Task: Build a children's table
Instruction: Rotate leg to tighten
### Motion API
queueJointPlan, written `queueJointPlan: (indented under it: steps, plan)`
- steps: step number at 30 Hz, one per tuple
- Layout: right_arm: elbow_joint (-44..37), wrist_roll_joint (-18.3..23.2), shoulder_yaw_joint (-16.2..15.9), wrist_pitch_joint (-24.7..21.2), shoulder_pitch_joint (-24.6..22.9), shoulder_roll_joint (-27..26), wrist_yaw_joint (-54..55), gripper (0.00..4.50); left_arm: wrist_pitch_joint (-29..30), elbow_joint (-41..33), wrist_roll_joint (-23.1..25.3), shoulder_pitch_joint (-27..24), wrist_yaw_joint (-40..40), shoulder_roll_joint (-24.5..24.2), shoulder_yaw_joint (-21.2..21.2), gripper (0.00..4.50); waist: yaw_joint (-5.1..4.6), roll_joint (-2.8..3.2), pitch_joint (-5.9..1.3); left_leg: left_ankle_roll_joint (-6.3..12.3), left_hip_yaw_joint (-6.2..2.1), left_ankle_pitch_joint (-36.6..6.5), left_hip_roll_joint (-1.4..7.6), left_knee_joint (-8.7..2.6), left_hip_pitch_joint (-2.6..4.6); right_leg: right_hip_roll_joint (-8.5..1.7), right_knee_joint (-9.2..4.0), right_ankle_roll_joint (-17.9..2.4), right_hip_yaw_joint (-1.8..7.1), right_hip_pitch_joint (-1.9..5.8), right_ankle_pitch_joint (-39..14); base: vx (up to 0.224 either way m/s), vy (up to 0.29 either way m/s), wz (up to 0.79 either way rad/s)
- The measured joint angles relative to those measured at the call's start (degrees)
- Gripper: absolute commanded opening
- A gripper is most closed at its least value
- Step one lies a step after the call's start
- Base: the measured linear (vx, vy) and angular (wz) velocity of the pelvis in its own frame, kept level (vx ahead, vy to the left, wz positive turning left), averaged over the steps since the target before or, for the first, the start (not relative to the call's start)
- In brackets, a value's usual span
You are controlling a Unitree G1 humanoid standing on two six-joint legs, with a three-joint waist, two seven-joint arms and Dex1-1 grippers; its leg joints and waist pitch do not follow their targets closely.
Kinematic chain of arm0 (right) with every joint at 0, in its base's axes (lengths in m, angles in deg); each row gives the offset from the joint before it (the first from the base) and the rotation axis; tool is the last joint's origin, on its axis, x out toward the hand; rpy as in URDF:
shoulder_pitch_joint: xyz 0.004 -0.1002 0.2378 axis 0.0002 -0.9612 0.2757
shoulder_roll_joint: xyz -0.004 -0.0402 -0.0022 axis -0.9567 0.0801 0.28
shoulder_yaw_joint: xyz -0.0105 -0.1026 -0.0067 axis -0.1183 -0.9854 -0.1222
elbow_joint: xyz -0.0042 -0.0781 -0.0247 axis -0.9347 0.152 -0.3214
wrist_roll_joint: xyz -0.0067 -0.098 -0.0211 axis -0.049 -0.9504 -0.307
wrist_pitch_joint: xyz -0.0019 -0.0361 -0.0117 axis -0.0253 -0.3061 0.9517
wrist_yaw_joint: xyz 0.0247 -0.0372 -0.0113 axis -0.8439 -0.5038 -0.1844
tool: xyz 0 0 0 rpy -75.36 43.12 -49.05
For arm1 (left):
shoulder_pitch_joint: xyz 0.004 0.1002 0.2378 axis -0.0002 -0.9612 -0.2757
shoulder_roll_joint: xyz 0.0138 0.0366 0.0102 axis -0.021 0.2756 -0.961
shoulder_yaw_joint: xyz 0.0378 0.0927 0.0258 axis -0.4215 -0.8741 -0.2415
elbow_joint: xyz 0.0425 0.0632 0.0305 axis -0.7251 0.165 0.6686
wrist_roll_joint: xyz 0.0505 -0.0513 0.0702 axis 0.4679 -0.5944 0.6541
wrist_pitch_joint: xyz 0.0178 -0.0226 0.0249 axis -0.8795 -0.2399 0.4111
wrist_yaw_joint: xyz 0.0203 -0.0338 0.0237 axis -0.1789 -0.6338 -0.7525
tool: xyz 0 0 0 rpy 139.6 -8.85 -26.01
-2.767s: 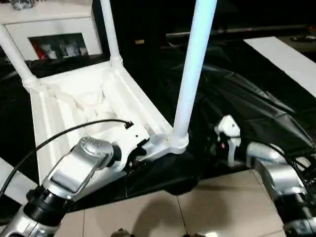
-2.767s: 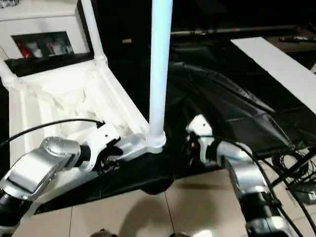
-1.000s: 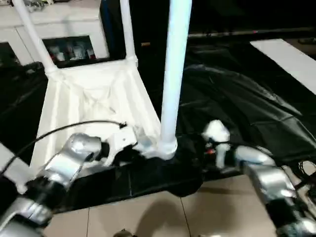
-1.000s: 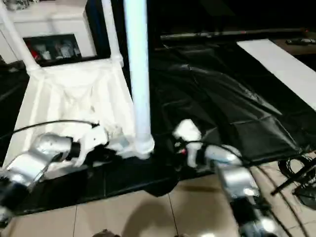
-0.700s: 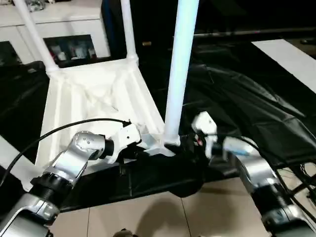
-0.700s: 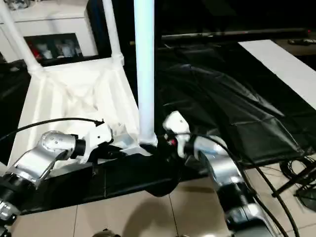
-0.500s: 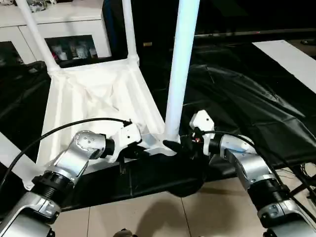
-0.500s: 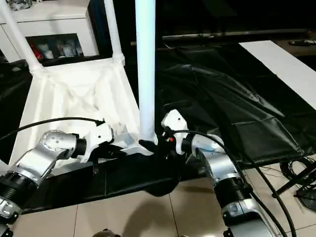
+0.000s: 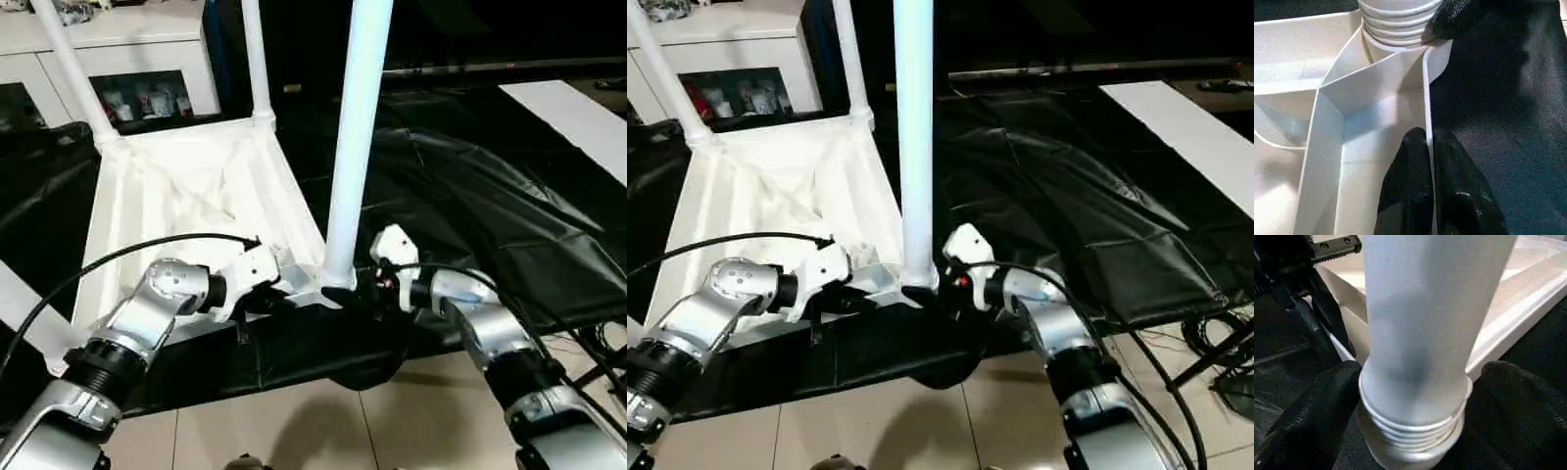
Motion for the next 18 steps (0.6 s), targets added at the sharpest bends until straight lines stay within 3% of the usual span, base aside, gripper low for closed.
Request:
queueJointPlan:
  steps: [1,11,18]
  plan:
    - [0.1,0.0,0.0,0.2,0.0,-0.1,-0.1,4.15,0.0,0.0,0.0,0.0,0.0,0.0,0.0,0.0,0.02,-0.01,0.0,0.0,0.0,0.0,0.0,0.0,0.0,0.0,0.01,0.0,0.0,0.0,0.0,0.0,0.0,0.0]
    - [3.8,0.0,0.1,2.3,1.1,-1.3,-0.7,3.26,0.0,0.0,0.3,0.0,-0.1,0.0,0.2,0.0,-0.03,-0.12,0.0,0.0,0.0,0.0,0.0,0.01,0.0,-0.01,0.04,0.0,0.0,0.0,0.0,0.0,0.0,0.0]
    - [5.5,0.1,0.7,3.8,1.8,-1.9,-1.2,2.85,0.0,0.0,0.4,0.0,-0.2,0.0,0.2,0.0,-0.06,-0.19,-0.01,0.0,-0.01,0.0,0.0,0.0,0.0,-0.01,0.05,0.0,0.0,0.0,0.0,0.0,0.0,0.0]
